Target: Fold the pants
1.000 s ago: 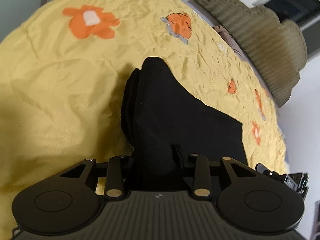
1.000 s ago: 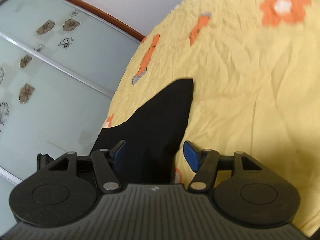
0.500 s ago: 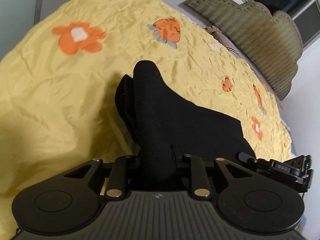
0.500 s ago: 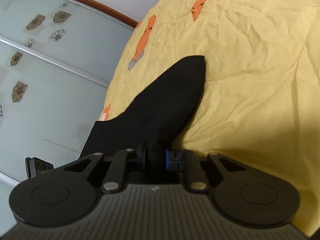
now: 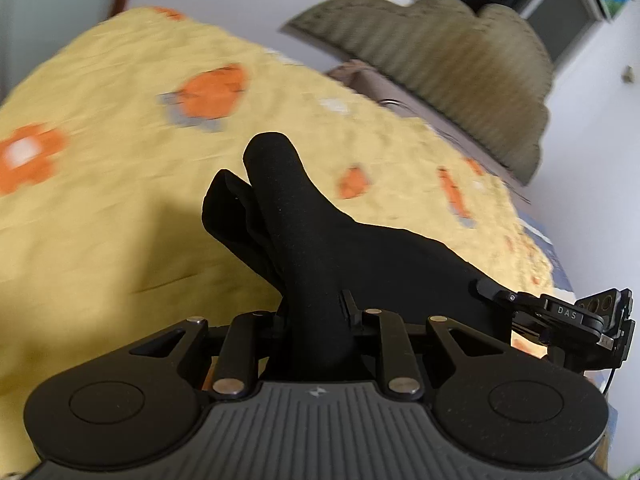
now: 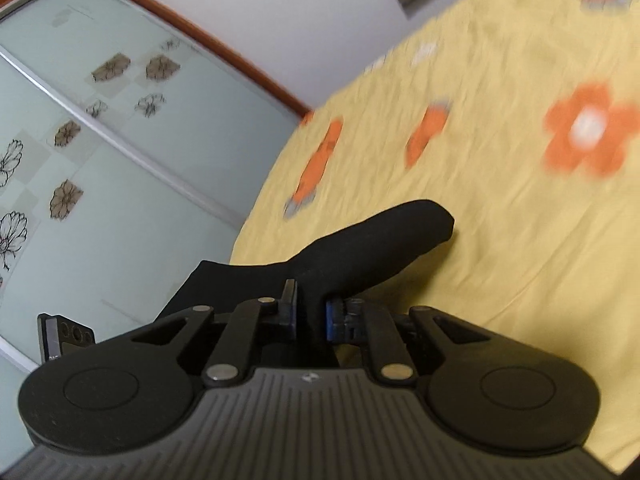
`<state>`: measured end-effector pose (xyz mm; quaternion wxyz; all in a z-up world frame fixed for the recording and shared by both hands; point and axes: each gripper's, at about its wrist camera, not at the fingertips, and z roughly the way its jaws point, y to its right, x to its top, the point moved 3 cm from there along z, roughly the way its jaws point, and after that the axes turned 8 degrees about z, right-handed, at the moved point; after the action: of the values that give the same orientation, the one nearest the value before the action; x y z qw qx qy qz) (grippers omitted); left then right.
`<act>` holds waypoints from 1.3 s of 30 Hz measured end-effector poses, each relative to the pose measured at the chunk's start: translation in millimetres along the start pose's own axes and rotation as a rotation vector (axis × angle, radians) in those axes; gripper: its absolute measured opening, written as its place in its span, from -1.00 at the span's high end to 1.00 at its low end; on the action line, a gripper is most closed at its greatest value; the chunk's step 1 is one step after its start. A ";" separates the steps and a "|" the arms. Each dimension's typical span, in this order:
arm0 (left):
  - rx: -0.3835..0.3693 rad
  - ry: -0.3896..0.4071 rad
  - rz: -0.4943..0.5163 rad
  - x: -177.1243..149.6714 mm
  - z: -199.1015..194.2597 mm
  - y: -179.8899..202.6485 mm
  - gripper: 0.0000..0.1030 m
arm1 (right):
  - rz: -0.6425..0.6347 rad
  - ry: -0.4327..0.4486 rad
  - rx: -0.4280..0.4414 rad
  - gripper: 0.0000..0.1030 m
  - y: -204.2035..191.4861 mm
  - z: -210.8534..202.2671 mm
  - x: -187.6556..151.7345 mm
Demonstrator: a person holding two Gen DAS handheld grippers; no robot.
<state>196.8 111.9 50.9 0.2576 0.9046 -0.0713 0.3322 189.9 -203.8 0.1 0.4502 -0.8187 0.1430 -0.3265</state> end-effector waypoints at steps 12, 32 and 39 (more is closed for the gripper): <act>-0.069 0.005 0.059 39.2 106.9 109.0 0.61 | -0.072 0.188 -0.163 0.75 45.3 -108.8 111.7; 0.261 0.050 0.176 36.0 125.9 88.5 -0.18 | -0.163 0.289 -0.399 -0.26 90.6 -111.2 129.1; 0.083 0.034 0.202 51.8 162.9 131.0 -0.62 | 0.051 0.200 -0.247 -0.37 119.5 -42.4 140.4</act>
<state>289.2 -81.8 33.5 0.1862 0.8969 -0.1439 0.3745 273.6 -371.4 -25.9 0.3375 -0.8273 0.2471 -0.3749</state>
